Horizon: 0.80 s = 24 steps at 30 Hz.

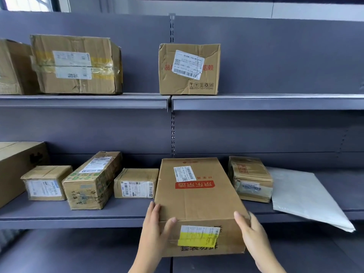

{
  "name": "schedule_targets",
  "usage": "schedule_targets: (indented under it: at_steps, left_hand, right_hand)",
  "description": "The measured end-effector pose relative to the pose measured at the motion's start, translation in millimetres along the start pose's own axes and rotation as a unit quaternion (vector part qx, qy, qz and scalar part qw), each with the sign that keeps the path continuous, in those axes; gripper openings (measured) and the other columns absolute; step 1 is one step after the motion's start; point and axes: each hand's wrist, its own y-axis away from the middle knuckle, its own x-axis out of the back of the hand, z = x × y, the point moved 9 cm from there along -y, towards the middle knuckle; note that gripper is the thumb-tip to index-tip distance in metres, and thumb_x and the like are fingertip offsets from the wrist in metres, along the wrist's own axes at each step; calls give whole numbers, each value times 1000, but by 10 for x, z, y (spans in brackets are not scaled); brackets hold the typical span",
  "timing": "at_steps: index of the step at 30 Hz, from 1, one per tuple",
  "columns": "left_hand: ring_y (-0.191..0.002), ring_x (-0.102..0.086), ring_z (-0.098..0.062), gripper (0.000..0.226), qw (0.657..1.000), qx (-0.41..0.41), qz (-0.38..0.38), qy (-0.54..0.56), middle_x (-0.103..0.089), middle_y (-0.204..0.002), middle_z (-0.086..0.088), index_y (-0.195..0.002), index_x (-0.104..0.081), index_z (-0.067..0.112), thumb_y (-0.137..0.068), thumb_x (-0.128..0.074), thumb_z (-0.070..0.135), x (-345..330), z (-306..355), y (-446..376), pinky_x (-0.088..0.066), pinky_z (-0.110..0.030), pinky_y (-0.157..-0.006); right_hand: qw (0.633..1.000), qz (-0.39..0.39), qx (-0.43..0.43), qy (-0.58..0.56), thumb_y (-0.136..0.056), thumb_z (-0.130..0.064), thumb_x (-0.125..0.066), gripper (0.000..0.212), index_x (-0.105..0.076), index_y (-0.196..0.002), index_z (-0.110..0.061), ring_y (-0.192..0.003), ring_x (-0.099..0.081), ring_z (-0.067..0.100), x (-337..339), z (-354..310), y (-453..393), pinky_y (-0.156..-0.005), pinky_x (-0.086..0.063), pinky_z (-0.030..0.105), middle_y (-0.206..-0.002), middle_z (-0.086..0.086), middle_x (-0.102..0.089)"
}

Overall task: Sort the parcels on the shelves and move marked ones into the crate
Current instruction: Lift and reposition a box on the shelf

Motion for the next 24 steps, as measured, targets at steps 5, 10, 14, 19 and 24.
schedule_targets:
  at_steps: [5, 10, 14, 19, 24]
  left_hand:
    - [-141, 17, -15, 127, 927, -131, -87, -342, 10, -155, 2, -147, -6, 13, -47, 25, 85, -209, 225, -146, 8, -26, -114]
    - [-144, 6, -18, 141, 872, -156, -141, -442, 1, -157, -4, -148, -5, 12, -33, 32, 84, -327, 213, -380, -2, -27, -116]
    - [-144, 3, -17, 120, 875, -151, -143, -438, -4, -157, -3, -147, -9, 11, -48, 3, 79, -408, 200, -604, -14, -25, -115]
    - [-145, -2, -20, 136, 850, -144, -151, -483, -7, -157, -7, -145, -12, 10, -38, 26, 84, -490, 172, -801, -7, -32, -117]
    - [-143, -11, -25, 81, 825, -138, -162, -524, -18, -154, -13, -141, -19, 6, -86, -31, 64, -577, 213, -960, -6, -36, -117]
  right_hand:
    - [919, 13, 226, 324, -78, -54, -61, 99, 2, -147, -20, -139, 18, 9, -176, -321, -23, -115, -3, 32, -149, -9, 28]
    - [891, 20, 224, 395, -81, -58, -54, 91, -7, -148, -20, -144, 0, 13, -207, -366, -239, -115, -6, 25, -158, -5, -1]
    - [893, 16, 213, 397, -82, -52, -57, 89, -9, -148, -18, -145, -2, 15, -261, -455, -435, -114, -12, 27, -158, -3, -3]
    - [893, 21, 191, 408, -83, -49, -58, 87, -10, -148, -17, -145, -5, 19, -336, -479, -625, -115, -11, 31, -158, -2, -4]
    - [892, -2, 146, 428, -85, -42, -60, 86, -8, -148, -16, -145, -2, 23, -383, -509, -755, -115, -17, 37, -158, -3, 0]
